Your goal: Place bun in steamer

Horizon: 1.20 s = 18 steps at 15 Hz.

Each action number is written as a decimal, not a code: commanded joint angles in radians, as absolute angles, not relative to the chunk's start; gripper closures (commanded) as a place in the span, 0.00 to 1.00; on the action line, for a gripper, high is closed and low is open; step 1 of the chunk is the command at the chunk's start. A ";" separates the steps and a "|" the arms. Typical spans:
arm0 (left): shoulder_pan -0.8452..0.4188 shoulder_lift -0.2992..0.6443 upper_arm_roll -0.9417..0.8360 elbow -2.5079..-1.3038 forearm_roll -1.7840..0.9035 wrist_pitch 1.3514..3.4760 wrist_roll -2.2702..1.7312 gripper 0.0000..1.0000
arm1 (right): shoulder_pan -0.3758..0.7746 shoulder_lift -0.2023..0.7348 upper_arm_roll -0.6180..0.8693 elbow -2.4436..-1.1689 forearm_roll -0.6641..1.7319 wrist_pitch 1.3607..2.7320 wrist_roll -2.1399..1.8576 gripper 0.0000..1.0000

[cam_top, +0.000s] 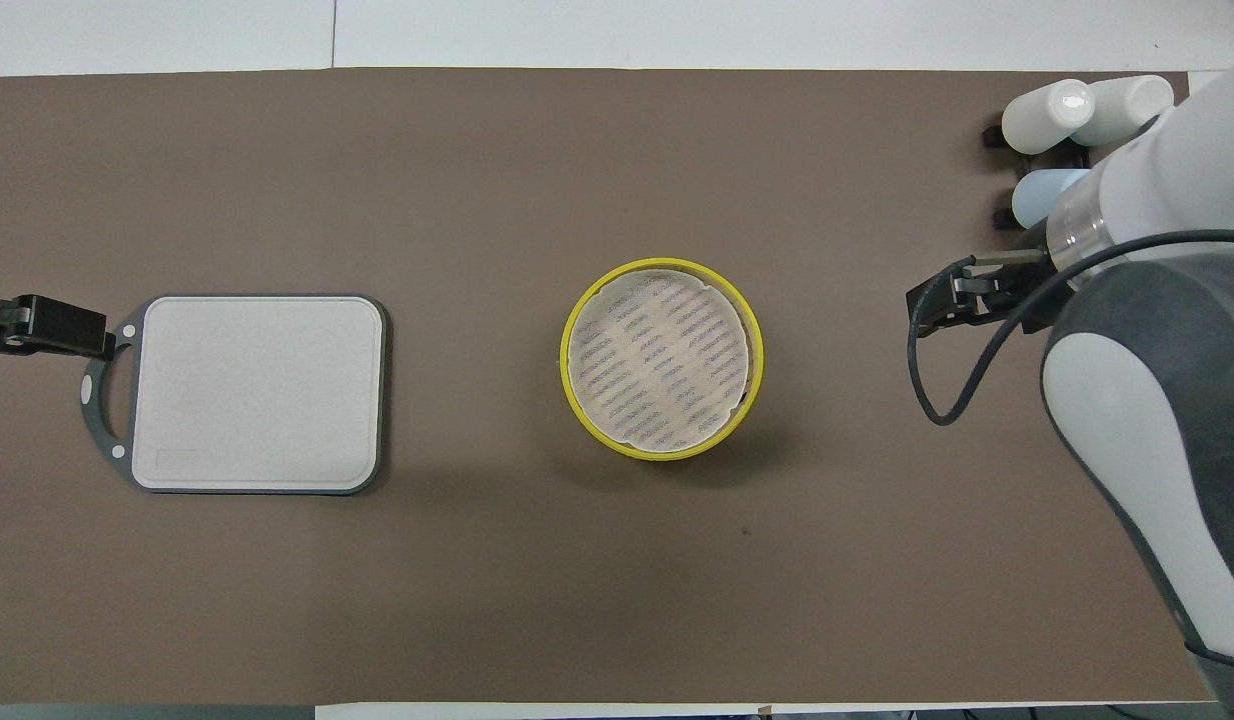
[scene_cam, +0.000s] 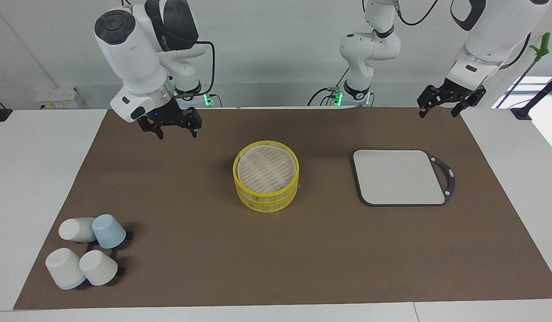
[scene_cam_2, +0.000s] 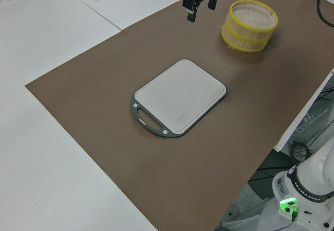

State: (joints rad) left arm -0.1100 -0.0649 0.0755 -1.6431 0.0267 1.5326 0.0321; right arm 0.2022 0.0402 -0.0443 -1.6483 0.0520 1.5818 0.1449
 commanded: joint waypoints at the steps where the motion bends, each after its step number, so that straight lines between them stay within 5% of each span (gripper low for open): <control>1: -0.103 -0.071 0.069 -1.641 0.051 1.526 0.015 0.00 | 0.172 -0.021 -0.022 -1.736 0.029 1.605 0.123 0.00; 7: -0.094 -0.077 0.071 -1.657 0.025 1.531 0.017 0.00 | 0.164 -0.052 -0.023 -1.795 -0.008 1.709 0.103 0.00; 18: -0.083 -0.080 0.071 -1.663 -0.012 1.539 0.012 0.00 | 0.081 -0.041 -0.025 -1.772 -0.015 1.704 0.057 0.00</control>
